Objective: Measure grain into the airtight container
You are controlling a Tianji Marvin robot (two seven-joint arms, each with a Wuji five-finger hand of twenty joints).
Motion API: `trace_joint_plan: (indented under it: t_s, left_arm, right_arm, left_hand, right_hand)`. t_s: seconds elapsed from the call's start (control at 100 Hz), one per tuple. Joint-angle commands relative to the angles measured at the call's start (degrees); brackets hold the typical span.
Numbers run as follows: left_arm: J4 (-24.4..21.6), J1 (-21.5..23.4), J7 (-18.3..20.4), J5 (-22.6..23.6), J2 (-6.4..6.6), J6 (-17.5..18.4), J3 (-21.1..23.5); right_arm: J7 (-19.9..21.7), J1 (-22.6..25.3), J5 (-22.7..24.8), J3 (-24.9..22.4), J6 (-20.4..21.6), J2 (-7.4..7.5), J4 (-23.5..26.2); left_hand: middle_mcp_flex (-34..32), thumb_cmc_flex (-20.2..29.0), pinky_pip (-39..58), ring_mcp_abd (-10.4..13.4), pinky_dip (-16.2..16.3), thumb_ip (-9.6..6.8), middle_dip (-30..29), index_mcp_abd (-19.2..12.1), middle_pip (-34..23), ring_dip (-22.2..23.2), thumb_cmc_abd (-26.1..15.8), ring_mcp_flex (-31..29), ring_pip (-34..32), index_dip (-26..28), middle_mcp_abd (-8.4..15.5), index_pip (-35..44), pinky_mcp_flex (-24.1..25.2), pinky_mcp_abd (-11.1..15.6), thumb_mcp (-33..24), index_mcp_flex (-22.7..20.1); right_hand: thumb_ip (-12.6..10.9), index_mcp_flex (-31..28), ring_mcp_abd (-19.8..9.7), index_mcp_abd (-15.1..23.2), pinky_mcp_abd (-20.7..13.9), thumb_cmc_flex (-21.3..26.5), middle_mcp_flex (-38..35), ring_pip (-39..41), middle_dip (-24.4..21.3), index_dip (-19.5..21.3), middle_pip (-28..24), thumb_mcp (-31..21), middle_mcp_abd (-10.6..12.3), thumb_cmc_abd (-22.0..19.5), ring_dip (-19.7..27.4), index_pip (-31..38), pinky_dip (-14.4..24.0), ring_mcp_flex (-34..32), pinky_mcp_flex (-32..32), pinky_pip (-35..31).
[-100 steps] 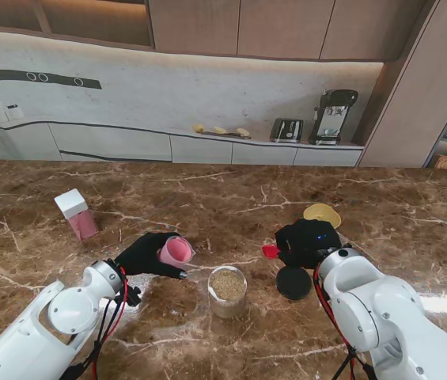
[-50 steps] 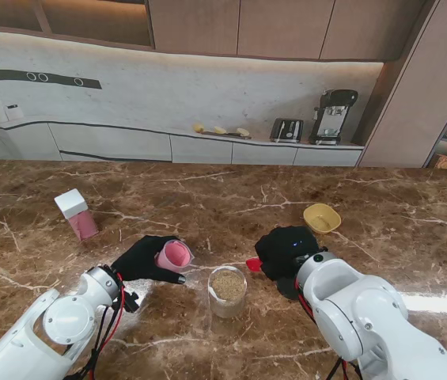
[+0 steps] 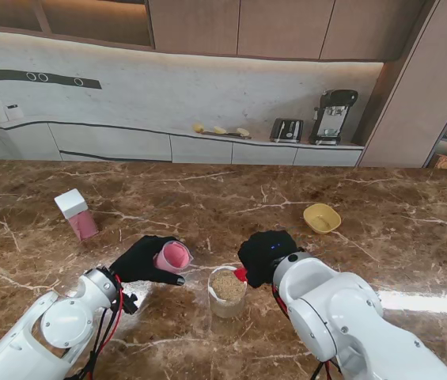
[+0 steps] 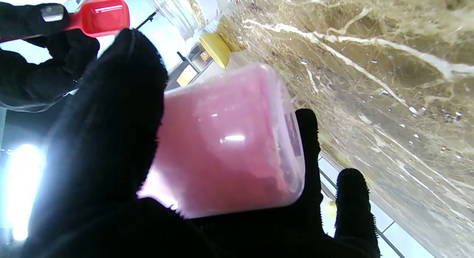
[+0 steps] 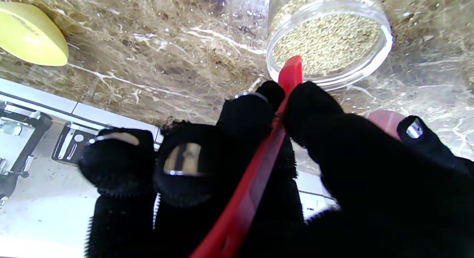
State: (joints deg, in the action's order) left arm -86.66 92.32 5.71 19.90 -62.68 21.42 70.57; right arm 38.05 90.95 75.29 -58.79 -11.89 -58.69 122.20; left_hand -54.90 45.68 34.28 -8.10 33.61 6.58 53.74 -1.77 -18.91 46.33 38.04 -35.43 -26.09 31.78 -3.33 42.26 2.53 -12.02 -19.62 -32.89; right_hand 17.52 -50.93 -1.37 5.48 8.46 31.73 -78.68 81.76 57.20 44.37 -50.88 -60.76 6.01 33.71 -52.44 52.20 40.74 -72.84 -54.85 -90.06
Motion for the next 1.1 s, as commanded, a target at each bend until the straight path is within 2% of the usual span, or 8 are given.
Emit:
trace_joint_plan:
  t_s: [0.0, 0.25, 0.6, 0.66, 0.78, 0.81, 0.9, 1.09]
  left_arm:
    - [0.4, 0.4, -0.3, -0.2, -0.11, 0.1, -0.2]
    - [0.6, 0.5, -0.6, -0.2, -0.14, 0.4, -0.2]
    - [0.6, 0.8, -0.8, -0.2, -0.21, 0.1, -0.2]
    - [0.6, 0.8, -1.0, -0.1, -0.24, 0.1, -0.2]
    - [0.7, 0.8, -1.2, -0.1, -0.29, 0.1, -0.3]
    - [0.8, 0.8, -1.3, -0.1, -0.31, 0.1, -0.3]
    - [0.9, 0.8, -1.4, 0.0, -0.31, 0.2, -0.4]
    - [1.0, 0.7, -1.6, 0.0, -0.37, 0.1, -0.5]
  right_arm:
    - [1.7, -0.7, -0.5, 0.6, -0.8, -0.15, -0.9]
    - [1.2, -2.3, -2.6, 3.2, -3.3, 0.06, -2.8]
    - [-3.2, -2.4, -1.5, 5.0, -3.1, -0.09, -5.9]
    - [-3.4, -2.6, -1.4, 5.2, -3.2, -0.09, -6.2]
    - [-3.6, -3.2, -1.7, 5.8, -3.4, -0.05, -7.0]
    - [-3.7, -3.3, -1.8, 6.0, -3.4, -0.04, -7.1]
    - [-3.9, -3.6, -2.0, 6.3, -3.5, -0.01, -7.5]
    - [-3.6, -3.9, -0.7, 6.5, -2.2, -0.01, -7.9]
  left_hand:
    - [-5.4, 7.3, 0.9, -0.5, -0.7, 0.54, 1.1, -7.3, -5.8, -0.2, -12.6, 0.0, -0.5, -0.5, 2.0, 8.0, 1.2, -0.6, -10.2, -12.1]
    - [-5.4, 7.3, 0.8, -0.5, -0.7, 0.58, 1.1, -7.2, -5.9, -0.2, -12.6, 0.1, -0.4, -0.4, 1.9, 8.1, 1.2, -0.6, -10.4, -12.1]
    - [-5.2, 7.3, 0.4, -0.5, -0.8, 0.63, 1.3, -7.3, -5.9, -0.2, -12.7, 0.3, -0.4, -0.2, 1.9, 8.1, 1.4, -0.5, -10.4, -11.8]
    - [-5.1, 7.3, 0.4, -0.4, -0.8, 0.65, 1.3, -7.4, -5.9, -0.2, -12.7, 0.3, -0.4, -0.2, 2.0, 8.1, 1.4, -0.5, -10.4, -11.8]
    - [-5.2, 7.3, 0.3, -0.4, -0.8, 0.64, 1.4, -7.4, -5.9, -0.2, -12.7, 0.3, -0.3, -0.1, 2.0, 8.2, 1.5, -0.5, -10.4, -11.8]
    - [-5.1, 7.3, 0.3, -0.3, -0.8, 0.64, 1.4, -7.4, -5.9, -0.2, -12.7, 0.3, -0.3, -0.1, 2.0, 8.2, 1.5, -0.5, -10.4, -11.8]
    - [-5.1, 7.3, 0.2, -0.3, -0.9, 0.64, 1.4, -7.5, -5.9, -0.3, -12.7, 0.4, -0.3, 0.0, 2.1, 8.2, 1.5, -0.5, -10.4, -11.7]
    - [-5.0, 7.3, 0.2, -0.2, -0.8, 0.67, 1.6, -7.9, -5.9, -0.3, -12.6, 0.3, -0.3, 0.2, 2.2, 8.3, 1.4, -0.5, -10.5, -11.5]
  right_hand:
    - [-4.4, -2.2, -2.2, 2.4, 2.2, 2.0, -4.0, 2.9, -0.5, -0.2, -3.2, -5.8, 0.5, 1.2, -2.1, 3.7, 1.2, -2.7, -2.0, -3.9]
    - [-4.2, -2.0, -2.2, 2.0, 2.5, 1.7, -3.9, 3.1, -1.2, -0.5, -3.7, -5.5, 0.7, 0.8, -2.1, 3.7, 1.1, -2.6, -2.1, -3.8]
    - [-4.1, -1.8, -2.4, 2.2, 1.7, 1.1, -3.8, 1.9, -1.8, -2.4, -4.1, -5.3, 1.1, 1.3, -1.6, 2.9, 0.9, -2.6, -1.2, -3.0]
    - [-4.2, -1.8, -2.4, 1.6, 1.5, 1.1, -3.8, 1.8, -1.9, -4.0, -4.2, -5.2, 1.1, 1.5, -1.5, 2.5, 0.9, -2.6, -1.1, -2.8]
    - [-4.3, -1.0, -2.3, -1.0, 1.5, 1.5, -3.7, 1.7, -2.1, -10.0, -4.6, -4.6, 0.6, 1.6, -1.5, 2.2, 1.0, -2.6, -0.8, -2.6]
    - [-4.4, -0.6, -2.1, -1.5, 1.7, 1.6, -3.7, 1.6, -2.1, -12.6, -4.7, -4.3, 0.5, 1.6, -1.5, 3.1, 1.1, -2.6, -0.7, -2.5]
    - [-4.3, -0.5, -1.6, -2.8, 2.0, 1.8, -3.7, 1.6, -2.0, -15.5, -5.0, -3.7, 0.3, 1.5, -1.5, 2.2, 1.2, -2.6, -0.5, -2.4]
    - [-3.8, -0.9, -1.8, -0.9, 1.4, 0.5, -3.7, 1.3, -1.6, -14.9, -5.8, -2.1, 1.1, 0.0, -1.5, 4.1, 1.3, -2.6, 0.6, -2.3]
